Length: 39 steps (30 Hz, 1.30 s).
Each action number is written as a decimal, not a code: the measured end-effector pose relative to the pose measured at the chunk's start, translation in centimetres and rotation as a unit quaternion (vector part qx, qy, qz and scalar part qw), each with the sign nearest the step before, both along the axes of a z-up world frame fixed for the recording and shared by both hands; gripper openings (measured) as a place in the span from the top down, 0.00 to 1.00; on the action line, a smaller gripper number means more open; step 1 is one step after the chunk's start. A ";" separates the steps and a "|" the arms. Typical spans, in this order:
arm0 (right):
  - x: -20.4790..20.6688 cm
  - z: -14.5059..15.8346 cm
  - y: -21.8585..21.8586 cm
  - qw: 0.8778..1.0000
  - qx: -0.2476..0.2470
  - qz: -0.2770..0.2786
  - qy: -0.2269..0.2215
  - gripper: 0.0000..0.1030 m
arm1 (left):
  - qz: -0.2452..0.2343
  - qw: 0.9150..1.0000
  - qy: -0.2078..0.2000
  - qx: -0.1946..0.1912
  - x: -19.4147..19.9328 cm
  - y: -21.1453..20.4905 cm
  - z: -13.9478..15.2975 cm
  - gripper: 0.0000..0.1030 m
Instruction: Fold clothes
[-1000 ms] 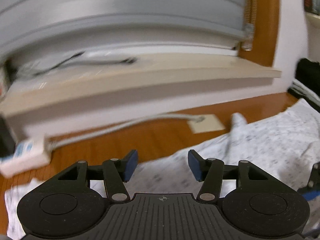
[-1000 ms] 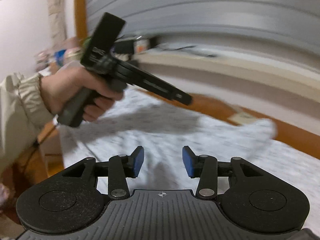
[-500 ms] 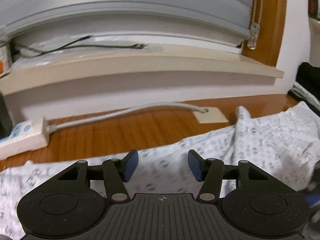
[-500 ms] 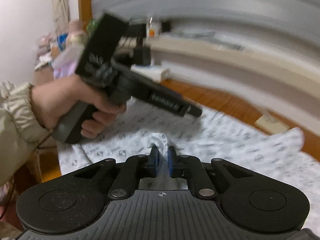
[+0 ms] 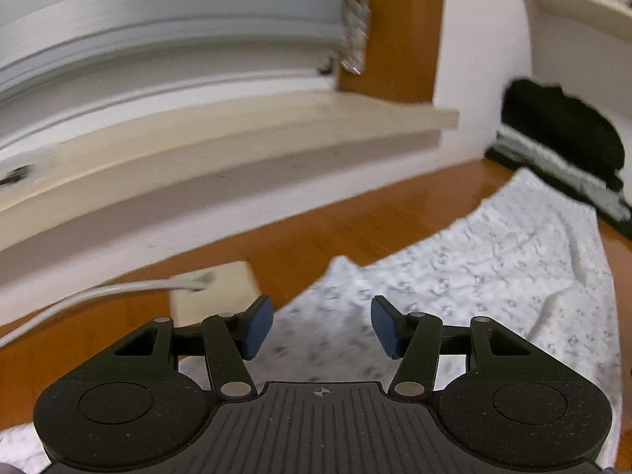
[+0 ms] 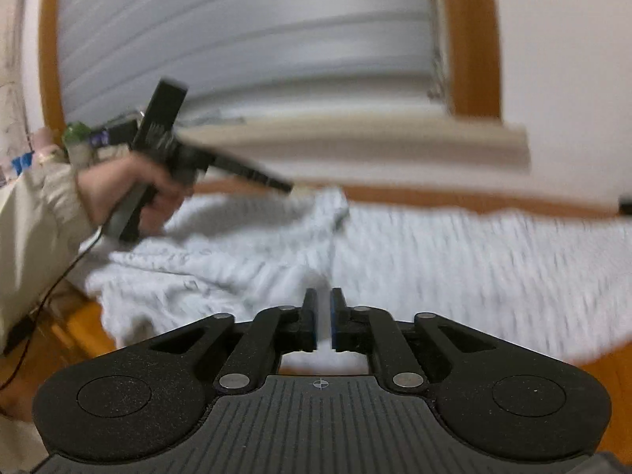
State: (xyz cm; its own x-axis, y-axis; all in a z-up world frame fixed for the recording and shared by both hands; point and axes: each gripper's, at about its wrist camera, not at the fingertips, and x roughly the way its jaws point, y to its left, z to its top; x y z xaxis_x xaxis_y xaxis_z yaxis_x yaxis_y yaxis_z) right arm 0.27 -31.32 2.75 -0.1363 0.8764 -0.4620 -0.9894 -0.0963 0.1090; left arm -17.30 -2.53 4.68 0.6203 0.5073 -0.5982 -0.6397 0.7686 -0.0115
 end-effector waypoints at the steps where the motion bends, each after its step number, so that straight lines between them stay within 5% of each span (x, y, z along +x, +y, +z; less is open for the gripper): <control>1: 0.4 -0.5 -0.2 1.000 -0.006 -0.004 0.001 0.83 | -0.002 1.000 0.008 0.004 0.8 -0.1 -0.3 0.43; 3: 0.7 -0.7 -0.1 1.000 -0.005 0.000 0.001 0.69 | -0.001 1.000 0.011 0.010 0.9 -0.5 -0.6 0.42; 8: 0.4 0.2 2.4 0.999 0.013 0.026 0.016 0.57 | 0.025 0.999 0.019 0.024 -2.3 -1.0 -0.5 0.37; 14: -0.6 1.1 10.2 0.998 -0.005 0.069 0.005 0.57 | 0.113 0.993 0.014 0.040 -12.8 -2.7 0.4 0.35; 23: -2.2 -0.5 21.8 0.994 -0.067 0.078 -0.041 0.48 | 0.248 0.969 0.013 0.007 -29.7 -5.8 0.0 0.38; 28: -0.9 -1.2 24.9 0.994 -0.073 0.073 0.020 0.48 | 0.247 0.969 0.011 0.011 -30.8 -6.4 -0.2 0.49; 31: -1.0 -1.3 25.8 0.995 -0.079 0.066 0.019 0.55 | 0.253 0.967 0.004 0.016 -31.3 -7.4 0.3 0.51; 32: -1.0 -1.4 25.7 0.995 -0.076 0.064 0.018 0.82 | 0.254 0.967 0.001 0.017 -31.4 -7.8 0.5 0.51; 33: -1.0 -1.4 25.6 0.996 -0.071 0.056 0.016 0.96 | 0.256 0.966 -0.001 0.019 -31.6 -8.2 0.6 0.51; 39: -0.1 -1.6 24.9 0.998 -0.058 0.006 0.013 0.98 | 0.249 0.969 -0.003 0.006 -31.8 -11.0 0.1 0.53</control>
